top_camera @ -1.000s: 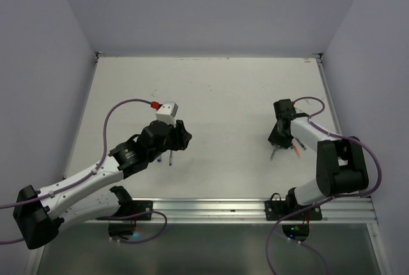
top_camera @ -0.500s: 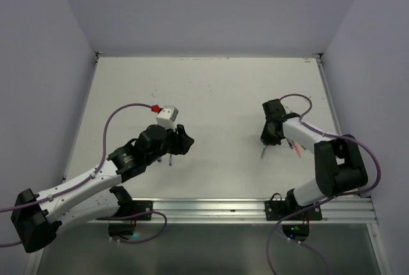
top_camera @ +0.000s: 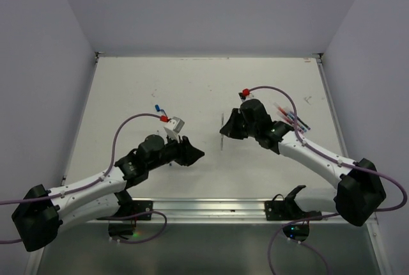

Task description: Open the pen caps

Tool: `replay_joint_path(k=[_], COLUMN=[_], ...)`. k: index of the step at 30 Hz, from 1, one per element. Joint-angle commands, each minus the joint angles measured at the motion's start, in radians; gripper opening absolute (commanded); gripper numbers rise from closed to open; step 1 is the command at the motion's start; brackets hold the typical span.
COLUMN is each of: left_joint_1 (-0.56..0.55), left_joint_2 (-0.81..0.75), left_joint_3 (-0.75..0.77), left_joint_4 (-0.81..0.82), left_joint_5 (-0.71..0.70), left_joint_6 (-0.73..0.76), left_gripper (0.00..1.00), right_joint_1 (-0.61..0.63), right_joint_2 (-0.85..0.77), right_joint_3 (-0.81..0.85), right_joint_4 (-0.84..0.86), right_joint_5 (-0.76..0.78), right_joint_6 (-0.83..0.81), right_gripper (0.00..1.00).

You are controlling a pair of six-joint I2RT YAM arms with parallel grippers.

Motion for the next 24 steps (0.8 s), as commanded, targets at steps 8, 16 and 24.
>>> replay_joint_path(k=[8, 16, 24], left_joint_1=[-0.002, -0.002, -0.002], left_joint_2=[0.073, 0.116, 0.13], left_joint_3=[-0.061, -0.069, -0.044], left_joint_4=[0.322, 0.329, 0.263], left_joint_5=[0.1, 0.087, 0.048], left_joint_6=[-0.15, -0.176, -0.15], left_gripper=[0.63, 0.61, 0.0], right_joint_1=[0.135, 0.195, 0.223], right_joint_2=[-0.024, -0.032, -0.03], right_joint_3=[-0.111, -0.118, -0.095], right_joint_4=[0.387, 0.458, 0.444], right_joint_5=[-0.074, -0.031, -0.039], right_joint_6=[0.178, 0.218, 0.221], right_gripper=[0.0, 0.0, 0.0])
